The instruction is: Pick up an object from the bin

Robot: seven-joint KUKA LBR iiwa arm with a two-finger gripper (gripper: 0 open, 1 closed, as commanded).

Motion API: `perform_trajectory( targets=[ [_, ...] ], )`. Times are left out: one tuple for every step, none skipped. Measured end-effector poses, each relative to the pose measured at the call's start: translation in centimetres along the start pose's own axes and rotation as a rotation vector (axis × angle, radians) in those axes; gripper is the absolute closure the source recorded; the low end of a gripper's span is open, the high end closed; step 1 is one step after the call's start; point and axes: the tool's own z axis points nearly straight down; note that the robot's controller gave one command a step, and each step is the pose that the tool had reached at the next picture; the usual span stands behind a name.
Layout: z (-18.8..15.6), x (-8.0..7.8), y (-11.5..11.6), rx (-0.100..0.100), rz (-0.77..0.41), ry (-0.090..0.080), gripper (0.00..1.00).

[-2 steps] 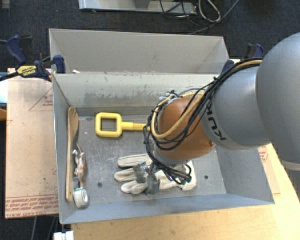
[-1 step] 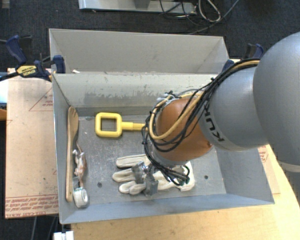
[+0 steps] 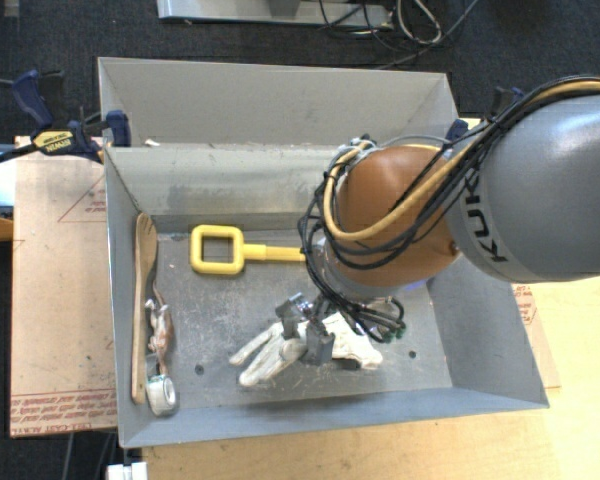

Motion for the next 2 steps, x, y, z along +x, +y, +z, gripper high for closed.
perform_trajectory(
  targets=[
    [2.5, -0.2, 0.1, 0.001, -0.005, -0.003, 1.0],
    [4.9, -0.3, 1.2, -0.002, 0.06, 0.002, 1.0]
  ],
)
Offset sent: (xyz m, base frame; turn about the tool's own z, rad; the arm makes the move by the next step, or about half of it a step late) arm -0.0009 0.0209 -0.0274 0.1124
